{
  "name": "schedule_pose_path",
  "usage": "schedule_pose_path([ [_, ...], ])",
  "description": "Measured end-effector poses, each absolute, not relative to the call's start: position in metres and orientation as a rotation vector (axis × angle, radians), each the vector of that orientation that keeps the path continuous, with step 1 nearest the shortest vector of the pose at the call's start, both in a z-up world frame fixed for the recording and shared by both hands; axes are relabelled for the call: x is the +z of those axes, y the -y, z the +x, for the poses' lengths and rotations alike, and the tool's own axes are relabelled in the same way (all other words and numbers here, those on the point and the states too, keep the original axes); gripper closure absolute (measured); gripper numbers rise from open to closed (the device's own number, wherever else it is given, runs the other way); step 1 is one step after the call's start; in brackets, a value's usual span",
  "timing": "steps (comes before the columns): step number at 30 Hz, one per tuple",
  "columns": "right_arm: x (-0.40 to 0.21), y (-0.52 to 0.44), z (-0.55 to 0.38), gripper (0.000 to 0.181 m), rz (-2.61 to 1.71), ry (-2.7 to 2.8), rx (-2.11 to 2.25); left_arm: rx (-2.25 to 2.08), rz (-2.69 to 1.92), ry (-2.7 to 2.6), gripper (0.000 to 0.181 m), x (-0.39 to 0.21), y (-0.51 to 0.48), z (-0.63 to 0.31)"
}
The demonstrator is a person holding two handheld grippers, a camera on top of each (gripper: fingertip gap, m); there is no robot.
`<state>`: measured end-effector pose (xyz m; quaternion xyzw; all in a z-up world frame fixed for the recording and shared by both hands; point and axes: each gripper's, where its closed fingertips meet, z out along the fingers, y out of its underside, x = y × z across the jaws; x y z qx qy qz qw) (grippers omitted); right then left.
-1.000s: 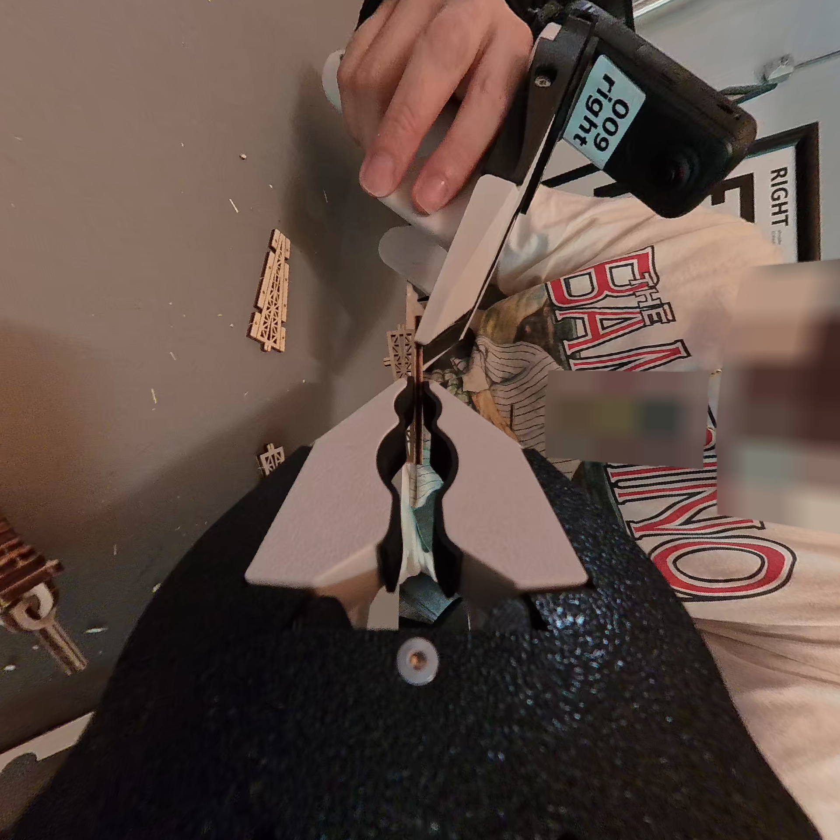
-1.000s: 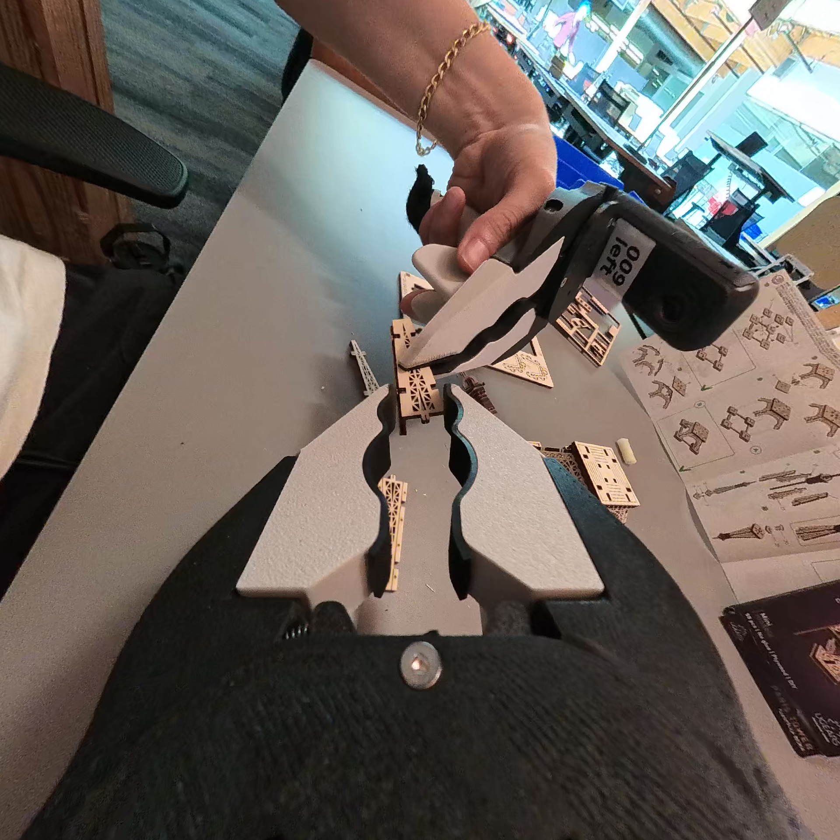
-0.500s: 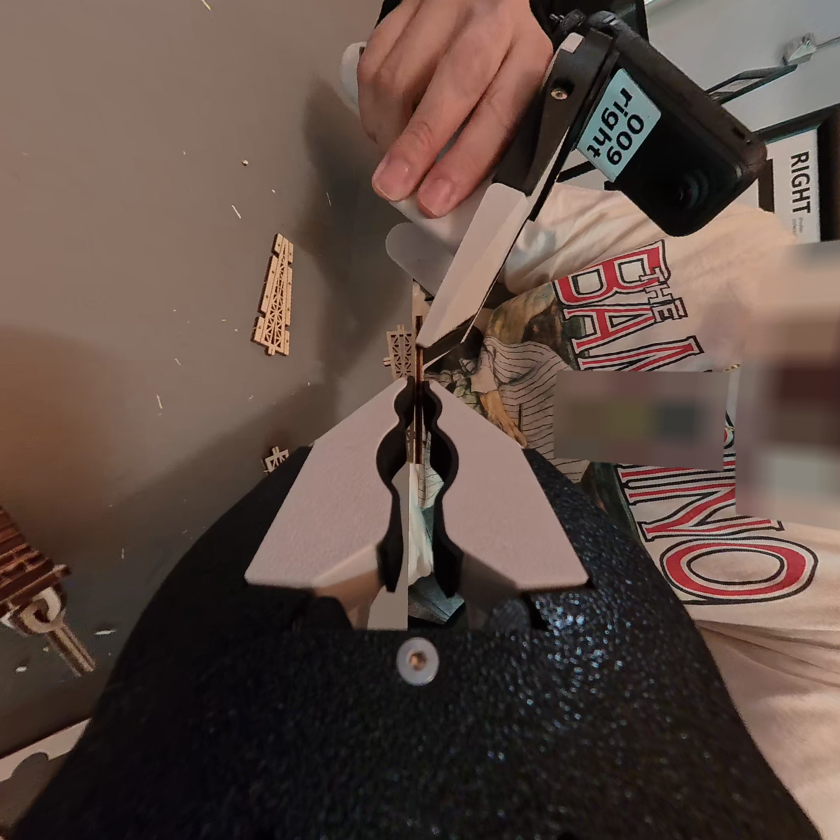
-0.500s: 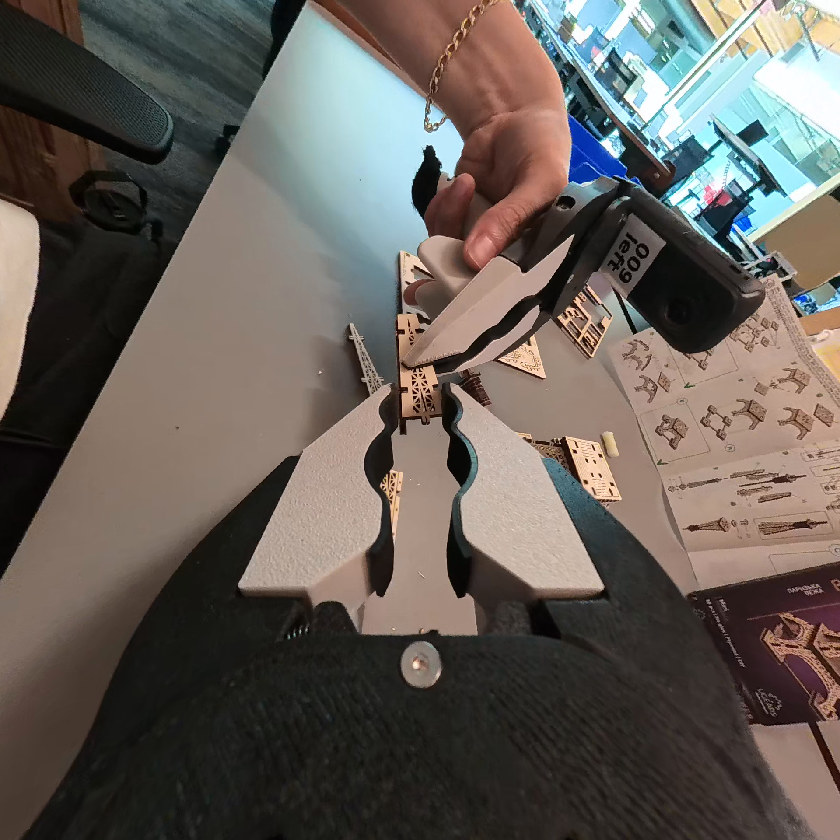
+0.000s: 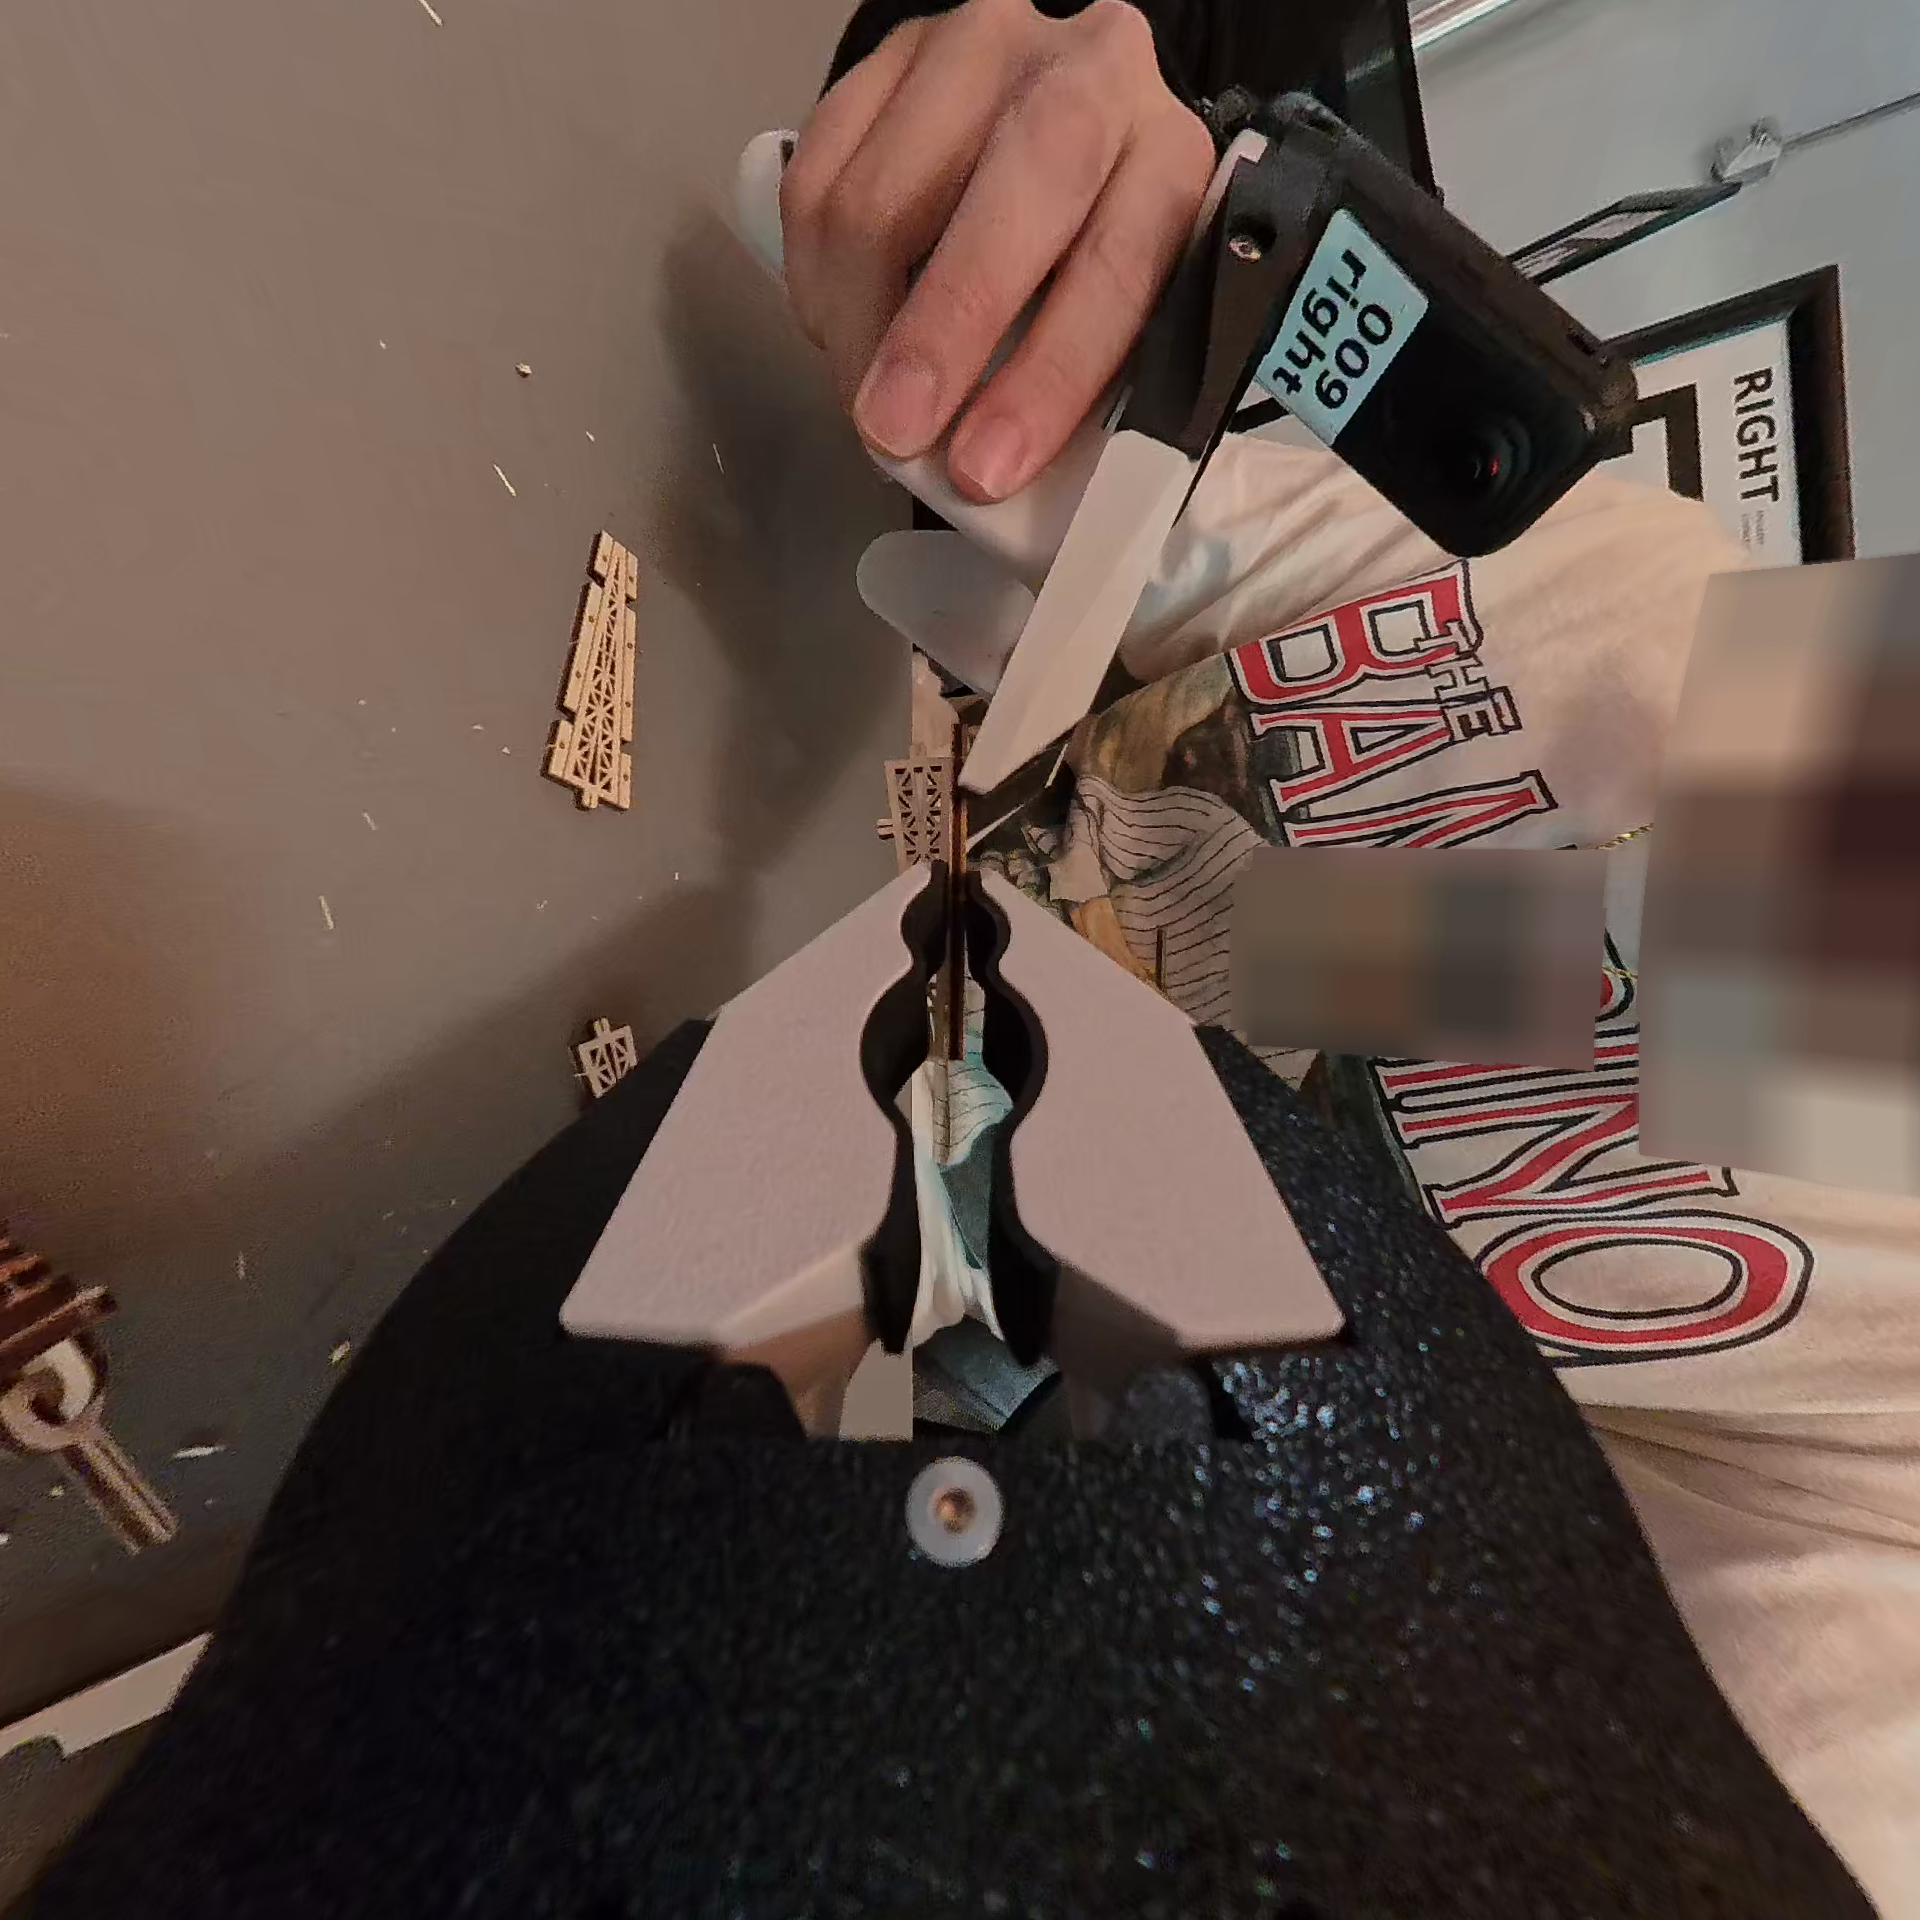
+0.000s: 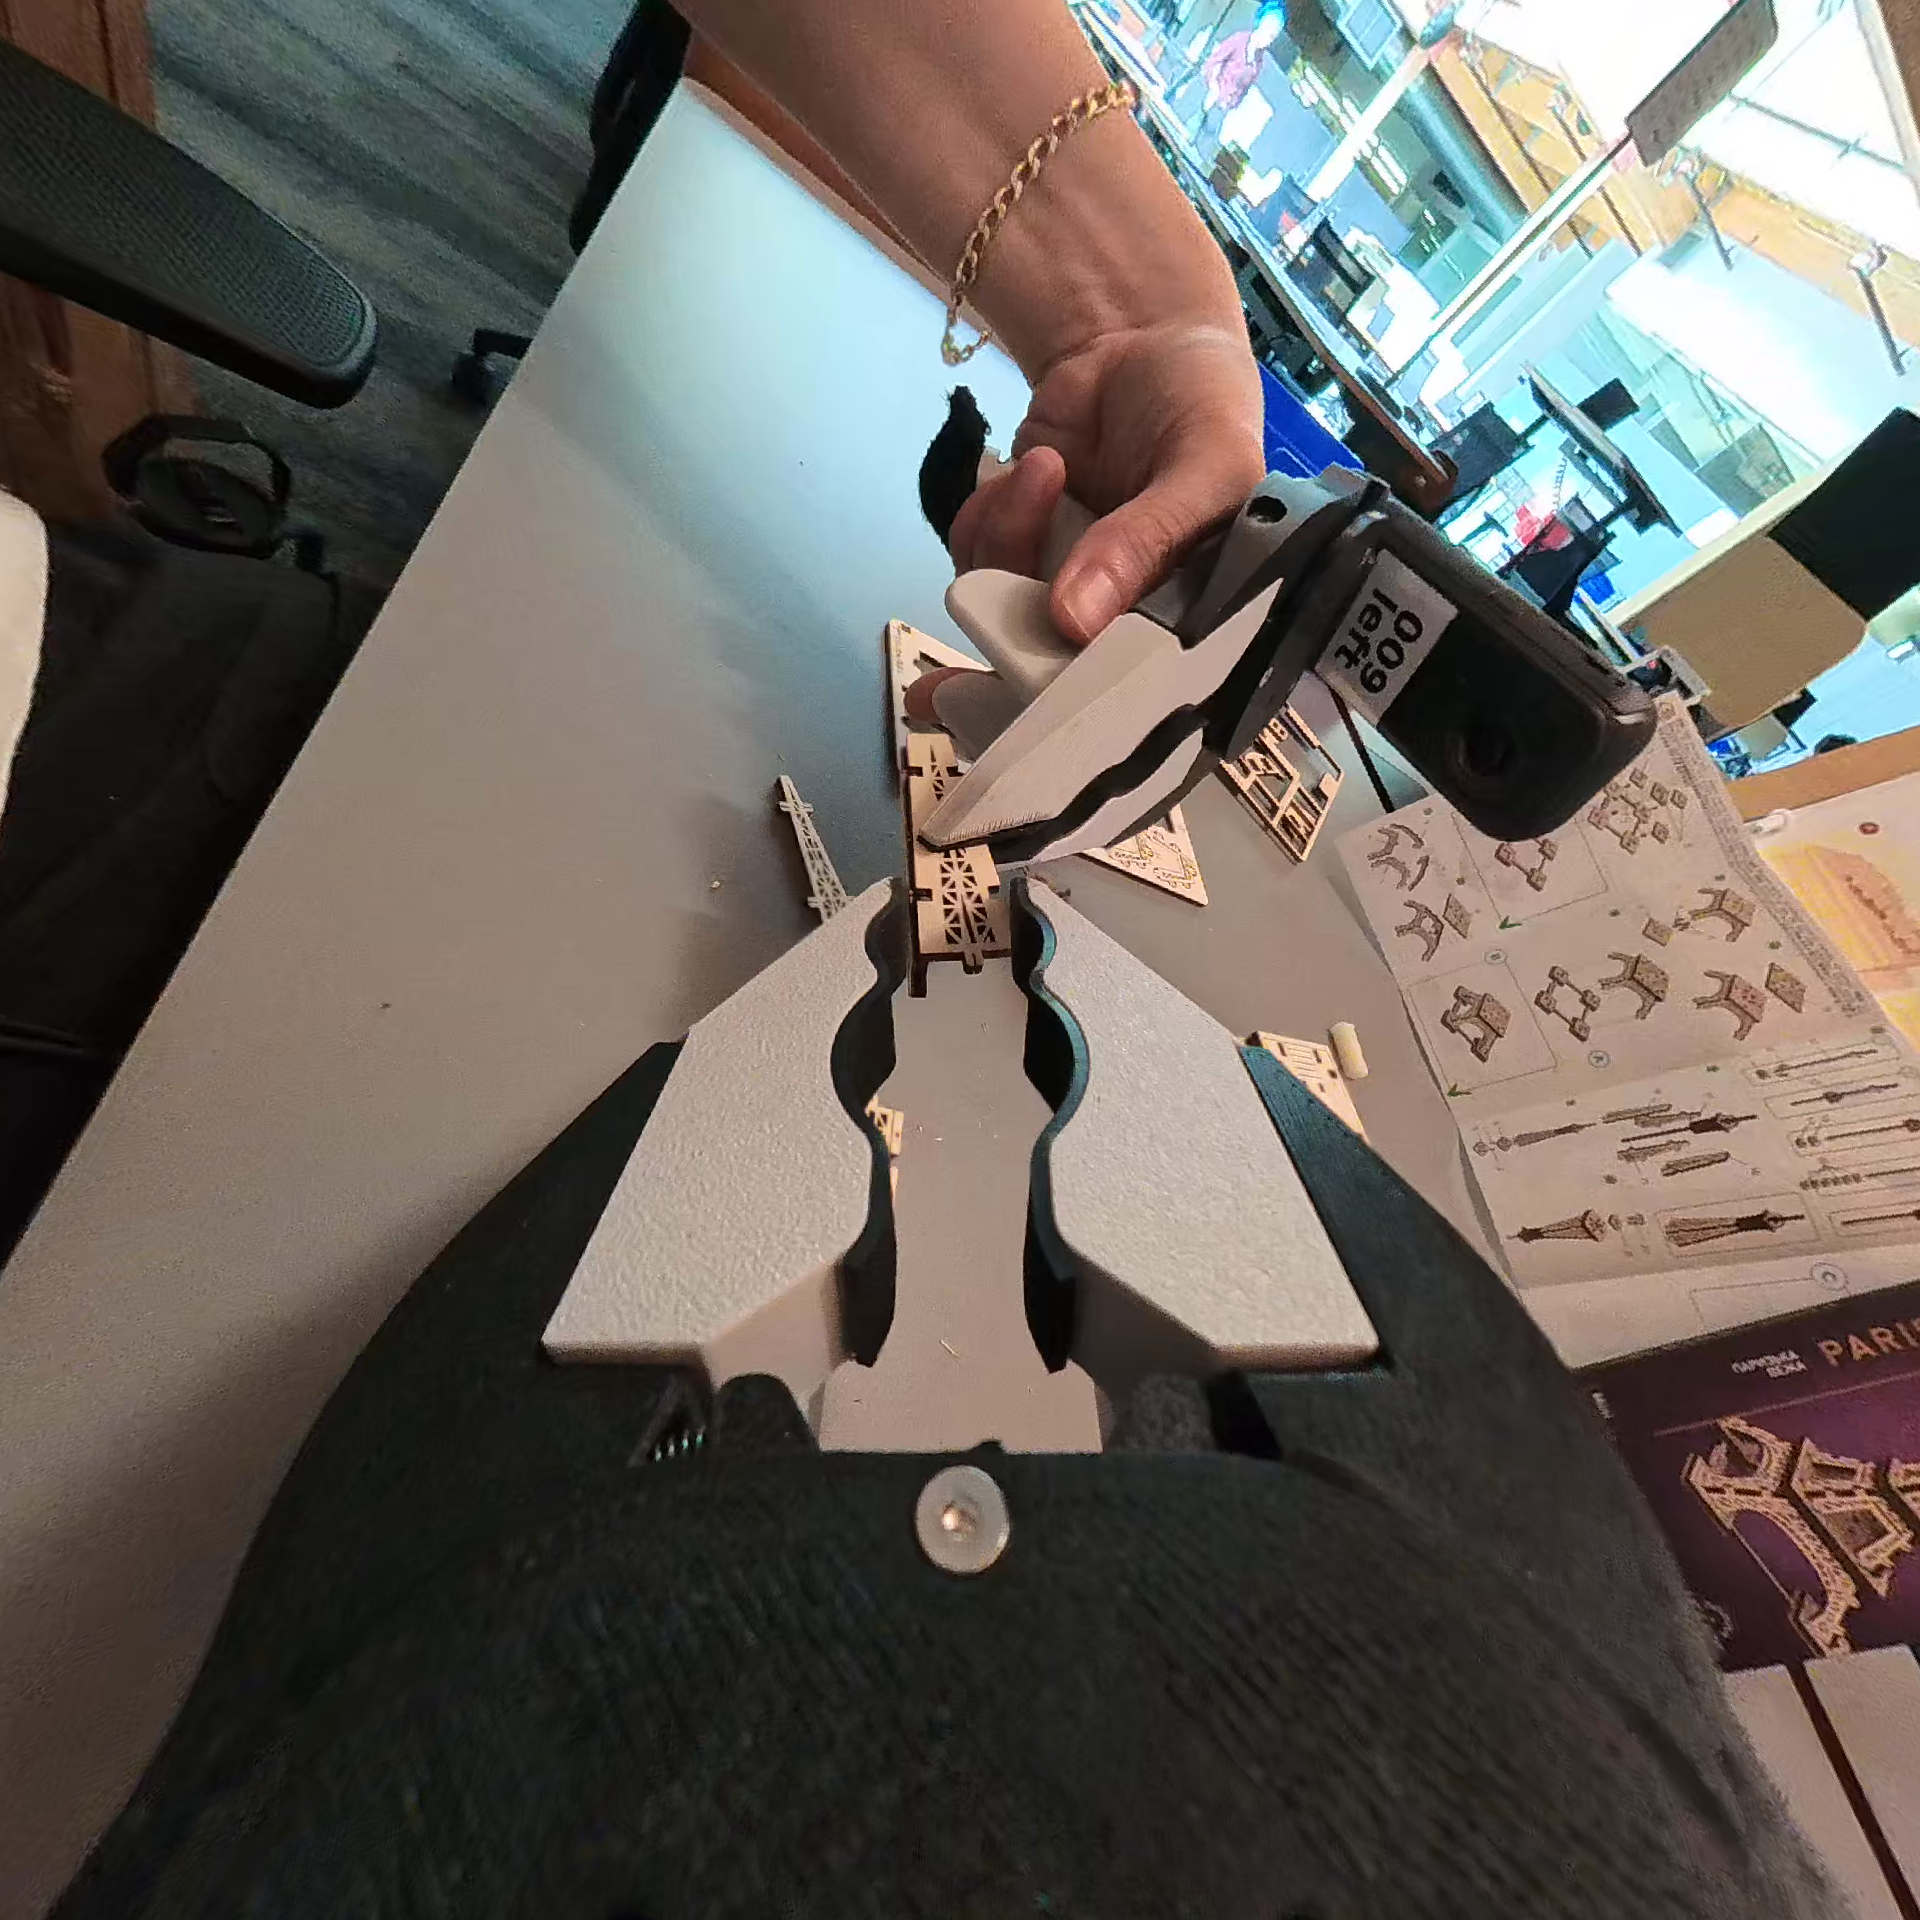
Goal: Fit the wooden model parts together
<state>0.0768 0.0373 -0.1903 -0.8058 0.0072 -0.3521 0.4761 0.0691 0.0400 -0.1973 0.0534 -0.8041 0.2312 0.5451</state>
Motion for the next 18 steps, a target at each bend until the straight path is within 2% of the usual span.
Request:
schedule_pose_path([
  [18, -0.189, -0.0365, 0.0744, 0.163, -1.995, 0.019, -0.861, 0.545, 0.121, 1.89, 0.18, -0.194, -0.04, 0.0675],
])
